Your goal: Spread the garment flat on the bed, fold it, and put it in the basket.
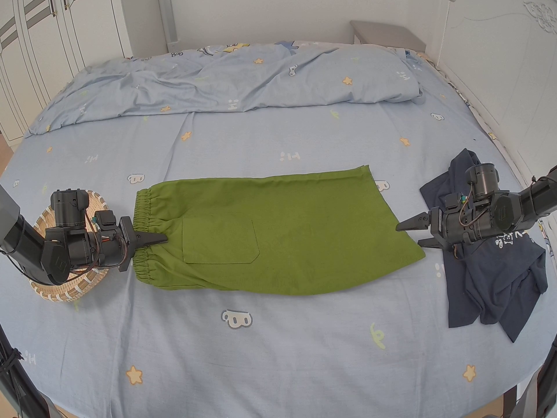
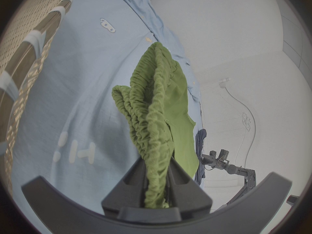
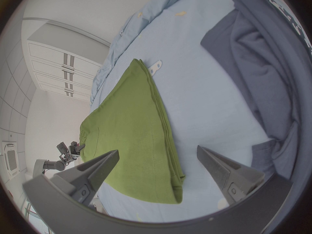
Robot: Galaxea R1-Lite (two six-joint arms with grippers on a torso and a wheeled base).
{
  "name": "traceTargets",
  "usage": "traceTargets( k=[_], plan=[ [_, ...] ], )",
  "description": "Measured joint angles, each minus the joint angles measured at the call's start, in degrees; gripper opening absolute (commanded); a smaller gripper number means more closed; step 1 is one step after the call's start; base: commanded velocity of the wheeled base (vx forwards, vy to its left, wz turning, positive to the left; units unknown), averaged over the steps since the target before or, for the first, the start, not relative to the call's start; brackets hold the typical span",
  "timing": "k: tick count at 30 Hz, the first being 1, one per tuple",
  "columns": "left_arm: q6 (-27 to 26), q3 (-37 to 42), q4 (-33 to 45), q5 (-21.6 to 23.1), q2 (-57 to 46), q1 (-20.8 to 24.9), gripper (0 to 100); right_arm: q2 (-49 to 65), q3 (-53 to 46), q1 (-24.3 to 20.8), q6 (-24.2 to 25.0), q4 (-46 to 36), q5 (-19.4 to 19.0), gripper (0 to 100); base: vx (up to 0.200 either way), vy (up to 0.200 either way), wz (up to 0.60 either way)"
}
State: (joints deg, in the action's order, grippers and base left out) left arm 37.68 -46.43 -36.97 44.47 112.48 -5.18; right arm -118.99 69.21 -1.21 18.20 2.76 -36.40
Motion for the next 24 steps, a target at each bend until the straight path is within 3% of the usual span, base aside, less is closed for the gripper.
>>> traceTargets(
  k=[7, 14, 22, 23, 24],
  plan=[
    [0.0, -0.1, -0.3, 0.0, -0.2, -0.1, 0, -2.8, 0.9, -0.3, 0.2, -0.2, -2.4, 100, 0.000, 0.000, 0.00],
    [-0.1, -0.1, -0.4, 0.0, -0.2, -0.1, 0, -5.2, 4.0, -0.5, 0.3, -6.2, -8.5, 100, 0.000, 0.000, 0.00],
    [-0.1, -0.1, -0.4, 0.0, -0.1, -0.1, 0, -7.8, 7.3, -0.6, 0.4, -8.7, -11.2, 100, 0.000, 0.000, 0.00],
    [-0.1, -0.1, -0.4, 0.0, -0.1, -0.1, 0, -8.0, 7.6, -0.6, 0.5, -8.8, -11.7, 0, 0.000, 0.000, 0.00],
    [-0.1, -0.1, -0.4, 0.0, -0.1, -0.1, 0, -8.2, 7.9, -0.6, 0.5, -8.9, -11.8, 0, 0.000, 0.000, 0.00]
  ],
)
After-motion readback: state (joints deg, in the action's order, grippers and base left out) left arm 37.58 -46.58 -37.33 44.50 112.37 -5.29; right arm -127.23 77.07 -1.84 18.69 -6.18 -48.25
